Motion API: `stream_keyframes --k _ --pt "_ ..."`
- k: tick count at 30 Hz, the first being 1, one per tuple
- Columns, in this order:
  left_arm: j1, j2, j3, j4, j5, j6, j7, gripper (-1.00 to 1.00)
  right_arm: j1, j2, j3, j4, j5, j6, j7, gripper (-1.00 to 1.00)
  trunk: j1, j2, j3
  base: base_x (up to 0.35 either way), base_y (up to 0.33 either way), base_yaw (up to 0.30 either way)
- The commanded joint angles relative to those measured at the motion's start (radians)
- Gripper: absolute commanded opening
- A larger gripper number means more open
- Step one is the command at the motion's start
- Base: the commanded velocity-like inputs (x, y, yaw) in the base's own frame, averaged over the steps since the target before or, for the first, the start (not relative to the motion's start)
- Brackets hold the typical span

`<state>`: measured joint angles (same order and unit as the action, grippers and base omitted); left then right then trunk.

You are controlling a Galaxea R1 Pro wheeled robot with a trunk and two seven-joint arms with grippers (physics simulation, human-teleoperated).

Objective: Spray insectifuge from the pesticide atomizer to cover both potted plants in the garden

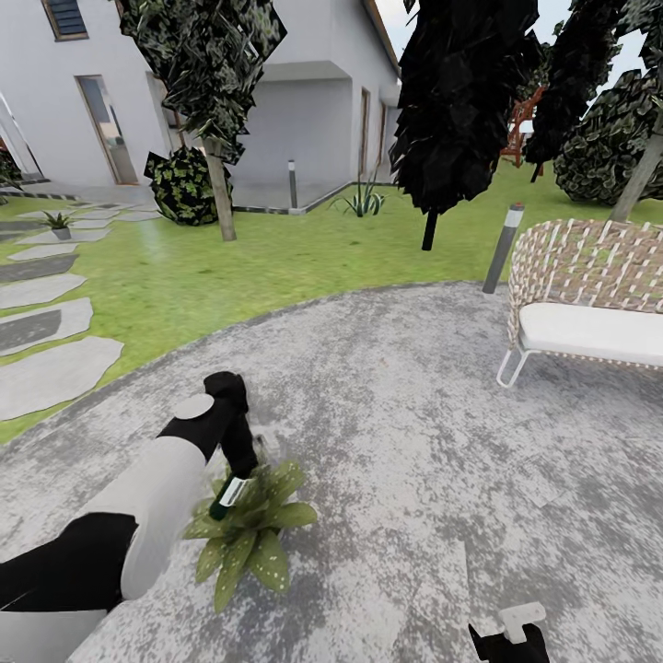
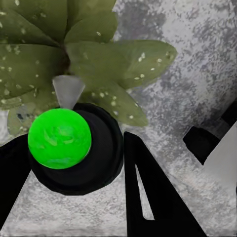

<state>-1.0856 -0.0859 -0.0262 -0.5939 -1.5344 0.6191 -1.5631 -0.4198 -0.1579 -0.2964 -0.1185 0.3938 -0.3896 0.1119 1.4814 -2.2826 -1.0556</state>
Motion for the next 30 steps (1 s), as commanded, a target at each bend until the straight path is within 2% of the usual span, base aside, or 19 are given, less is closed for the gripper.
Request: stream_keyframes --k 1,5,8,14,16,18,19,22,30 --pt "0.005 0.014 -0.001 0.0 -0.007 0.003 -0.008 -1.0 0.0 0.0 -0.009 0.0 0.005 -0.003 0.006 1.0 0.0 0.0 -0.001 0.0 0.0 0.0" --pt "0.066 0.078 0.003 0.03 -0.004 -0.014 -0.008 -1.0 0.0 0.0 -0.009 0.001 0.005 -0.003 0.006 1.0 0.0 0.0 -0.001 0.0 0.0 0.0" --pt "0.085 0.094 0.006 0.034 0.002 -0.017 -0.008 -1.0 0.0 0.0 -0.009 0.002 0.005 -0.003 0.006 1.0 0.0 0.0 -0.001 0.0 0.0 0.0" --pt "0.134 0.098 0.024 0.034 0.006 -0.01 -0.008 -1.0 0.0 0.0 -0.009 0.002 0.005 -0.003 0.006 1.0 0.0 0.0 -0.001 0.0 0.0 0.0" --pt "0.138 0.099 0.106 0.024 0.027 -0.01 -0.008 -1.0 0.0 0.0 -0.009 0.002 0.005 -0.003 0.006 1.0 0.0 0.0 -0.001 0.0 0.0 0.0" --pt "0.139 0.098 0.15 0.019 0.032 -0.011 -0.008 -1.0 0.0 0.0 -0.009 0.002 0.005 -0.003 0.006 1.0 0.0 0.0 -0.001 0.0 0.0 0.0" --pt "0.139 0.097 0.158 0.019 0.033 -0.012 -0.008 -1.0 0.0 0.0 -0.009 0.002 0.005 -0.003 0.006 1.0 0.0 0.0 -0.001 0.0 0.0 0.0" --pt "0.139 0.097 0.166 0.02 0.034 -0.01 -0.008 -1.0 0.0 0.0 -0.009 0.001 0.004 -0.003 0.006 1.0 0.0 0.0 -0.001 0.0 0.0 0.0" --pt "0.139 0.091 0.155 0.025 0.033 -0.006 -0.008 -1.0 0.0 0.001 -0.009 0.0 0.003 -0.003 0.006 1.0 0.0 0.0 -0.001 -0.064 0.082 0.0"
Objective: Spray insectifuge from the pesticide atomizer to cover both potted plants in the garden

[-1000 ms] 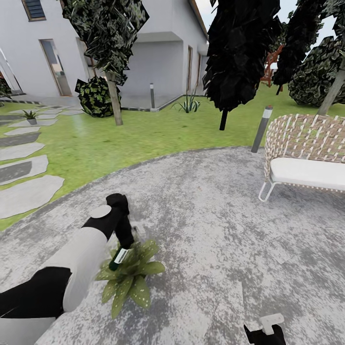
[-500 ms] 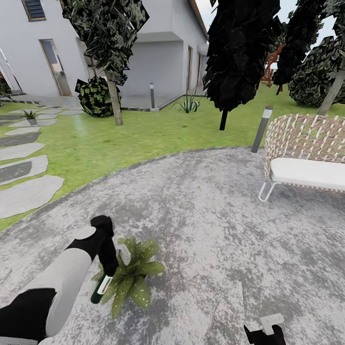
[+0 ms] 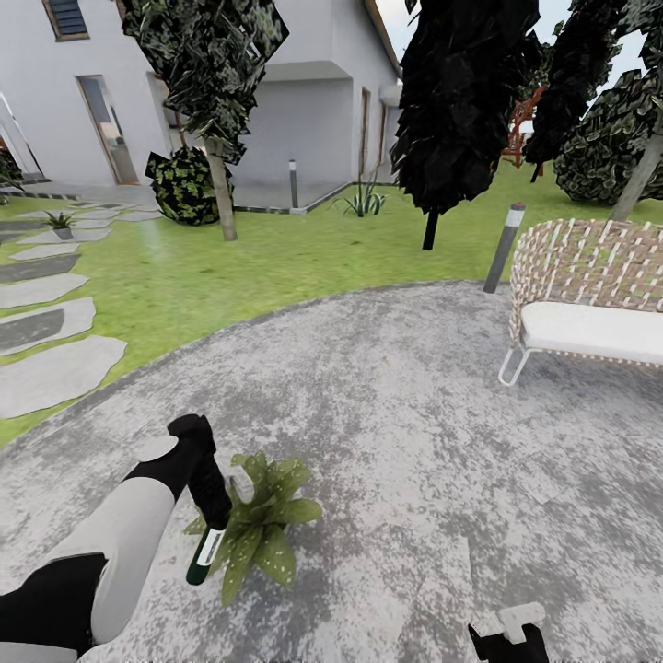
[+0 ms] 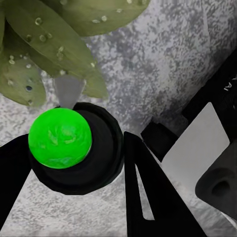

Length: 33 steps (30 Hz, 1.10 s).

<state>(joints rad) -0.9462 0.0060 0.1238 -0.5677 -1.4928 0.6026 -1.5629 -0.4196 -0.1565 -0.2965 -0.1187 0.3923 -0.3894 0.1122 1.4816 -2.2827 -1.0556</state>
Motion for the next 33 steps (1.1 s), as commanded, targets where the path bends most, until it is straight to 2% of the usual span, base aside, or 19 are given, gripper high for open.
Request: stream_keyframes --k 1,5,9,16,18,21,23,29,33 --pt "0.0 -0.002 0.005 -0.003 -0.009 0.011 -0.008 -1.0 -0.001 0.0 -0.009 0.001 0.005 -0.003 0.006 1.0 0.0 0.0 -0.001 -0.09 0.275 0.0" --pt "-0.001 0.0 0.003 -0.008 -0.017 0.011 -0.008 -1.0 -0.001 -0.001 -0.009 0.001 0.005 -0.003 0.006 1.0 0.0 0.0 -0.001 -0.023 0.252 0.0" --pt "-0.005 0.009 0.006 -0.01 -0.02 0.012 -0.008 -1.0 -0.001 0.0 -0.009 0.001 0.005 -0.003 0.006 1.0 0.0 0.0 -0.001 -0.002 0.036 0.0" --pt "-0.004 0.007 0.005 -0.009 -0.02 0.016 -0.008 -1.0 -0.001 0.0 -0.009 0.001 0.005 -0.003 0.006 1.0 0.0 0.0 -0.001 0.033 0.065 0.0" --pt "-0.003 0.015 0.01 -0.009 -0.02 0.016 -0.008 -1.0 -0.001 0.0 -0.009 0.001 0.005 -0.003 0.006 1.0 0.0 0.0 -0.001 0.085 0.145 0.0" --pt "-0.001 0.06 0.016 -0.004 -0.013 0.016 -0.008 -1.0 -0.001 0.001 -0.009 0.001 0.005 -0.003 0.006 1.0 0.0 0.0 -0.001 0.021 0.035 0.0" --pt "0.001 0.068 0.017 0.002 -0.01 0.015 -0.008 -1.0 -0.001 0.001 -0.009 0.001 0.005 -0.003 0.006 1.0 0.0 0.0 -0.001 0.004 0.007 0.048" --pt "0.042 0.061 0.018 0.002 -0.006 0.016 -0.006 -1.0 -0.001 0.002 -0.009 0.001 0.005 -0.003 0.006 1.0 0.0 0.0 -0.001 0.001 0.001 0.235" --pt "0.045 0.041 0.02 0.006 0.007 0.018 0.002 -1.0 -0.001 0.002 -0.009 0.001 0.005 -0.003 0.006 1.0 0.0 0.0 -0.001 0.0 0.0 0.276"
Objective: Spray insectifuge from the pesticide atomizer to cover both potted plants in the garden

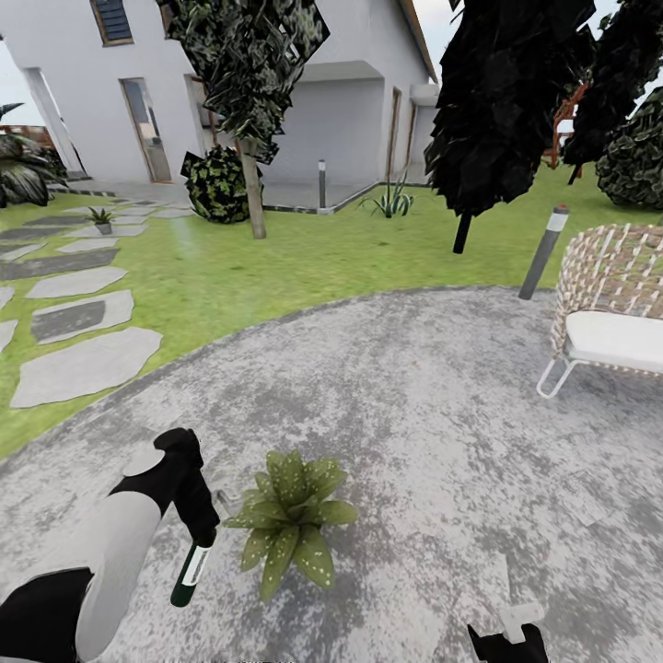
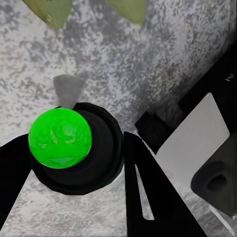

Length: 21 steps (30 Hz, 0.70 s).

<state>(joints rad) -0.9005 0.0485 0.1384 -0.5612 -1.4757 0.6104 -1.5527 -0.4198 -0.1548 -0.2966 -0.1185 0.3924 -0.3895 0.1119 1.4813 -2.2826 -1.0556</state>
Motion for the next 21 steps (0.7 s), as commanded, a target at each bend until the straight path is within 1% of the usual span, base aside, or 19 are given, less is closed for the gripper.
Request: stream_keyframes --k 1,4,6,8,12,15,16,17,19,21 --pt "0.0 -0.003 0.006 -0.001 0.002 0.011 -0.008 -1.0 0.0 0.0 -0.009 0.0 0.005 -0.003 0.006 1.0 0.0 0.0 -0.001 0.0 0.0 0.277" --pt "0.0 -0.006 0.007 -0.004 0.04 0.011 -0.006 -1.0 0.0 0.0 -0.009 0.0 0.005 -0.003 0.006 1.0 0.0 0.0 -0.001 0.0 0.0 0.277" --pt "0.0 -0.006 0.007 -0.003 0.048 0.011 0.011 -1.0 0.0 0.0 -0.009 0.0 0.005 -0.003 0.006 1.0 0.0 0.0 -0.001 0.0 0.0 0.277" --pt "0.013 -0.006 0.008 -0.001 0.052 0.011 0.062 -1.0 0.0 0.001 -0.009 0.0 0.005 -0.003 0.006 1.0 0.0 0.0 -0.001 0.0 0.0 0.277" --pt "0.05 -0.003 0.009 -0.002 0.054 0.01 0.089 -1.0 0.0 0.001 -0.009 0.0 0.005 -0.003 0.006 1.0 0.0 0.0 -0.001 0.0 0.0 0.275" --pt "0.072 -0.003 0.01 -0.002 0.056 0.009 0.129 -1.0 0.0 0.001 -0.009 0.0 0.005 -0.003 0.006 1.0 0.0 0.0 -0.001 0.0 0.0 0.262" --pt "0.076 -0.003 0.01 -0.001 0.07 0.009 0.152 -1.0 0.0 0.001 -0.009 0.0 0.005 -0.003 0.006 1.0 0.0 0.0 -0.001 0.0 0.0 0.259" --pt "0.078 -0.003 0.01 -0.001 0.099 0.009 0.177 -1.0 0.0 0.001 -0.009 0.0 0.005 -0.003 0.006 1.0 0.0 0.0 -0.001 0.0 0.0 0.258" --pt "0.079 -0.003 0.01 0.001 0.176 0.009 0.239 -1.0 0.0 0.0 -0.009 -0.001 0.005 -0.003 0.006 1.0 0.0 0.0 -0.001 -0.027 0.0 0.246" --pt "0.081 -0.003 0.01 0.001 0.223 0.008 0.301 -1.0 0.0 -0.001 -0.009 -0.002 0.005 -0.003 0.006 1.0 0.0 0.0 -0.001 -0.088 -0.023 0.13"
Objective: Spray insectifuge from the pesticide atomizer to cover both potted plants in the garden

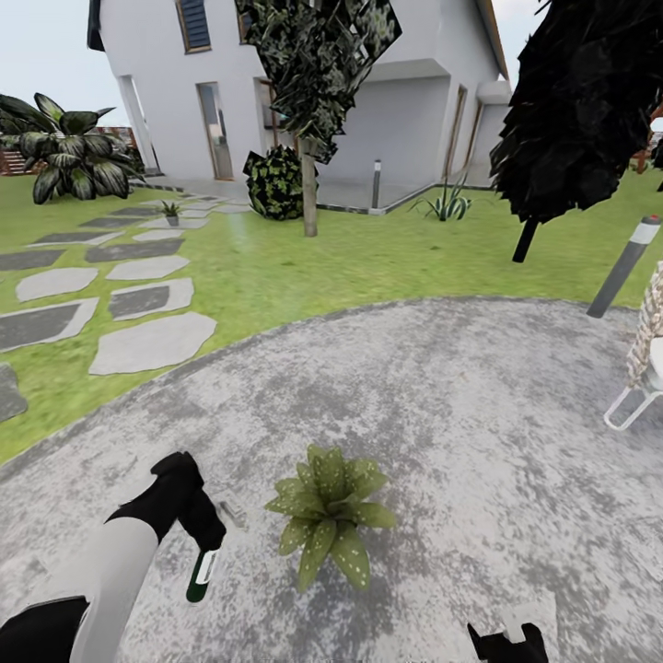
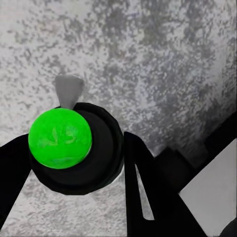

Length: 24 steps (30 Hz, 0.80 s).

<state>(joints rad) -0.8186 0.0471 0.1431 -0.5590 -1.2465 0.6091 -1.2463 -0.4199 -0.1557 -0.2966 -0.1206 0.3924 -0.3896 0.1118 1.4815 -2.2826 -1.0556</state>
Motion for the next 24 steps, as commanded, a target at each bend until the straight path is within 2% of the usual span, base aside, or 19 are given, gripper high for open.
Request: stream_keyframes --k 1,5,14,24 --pt "0.006 -0.003 0.005 -0.001 0.015 0.009 0.037 -1.0 0.0 0.0 -0.009 0.0 0.004 -0.003 0.006 1.0 0.0 0.0 -0.001 -0.196 -0.11 0.029" --pt "0.01 -0.006 0.004 -0.013 0.04 0.011 0.06 -1.0 0.0 0.001 -0.009 -0.001 0.005 -0.003 0.006 1.0 0.0 0.0 -0.001 -0.247 -0.165 0.005" --pt "0.01 -0.006 0.006 -0.013 0.041 0.011 0.061 -1.0 0.0 0.001 -0.009 -0.001 0.005 -0.003 0.006 1.0 0.0 0.0 -0.001 -0.128 -0.224 0.016" --pt "0.01 -0.005 0.006 -0.011 0.042 0.01 0.061 -1.0 0.0 0.0 -0.009 -0.001 0.005 -0.003 0.006 1.0 0.0 0.0 0.002 -0.32 -0.023 0.25"
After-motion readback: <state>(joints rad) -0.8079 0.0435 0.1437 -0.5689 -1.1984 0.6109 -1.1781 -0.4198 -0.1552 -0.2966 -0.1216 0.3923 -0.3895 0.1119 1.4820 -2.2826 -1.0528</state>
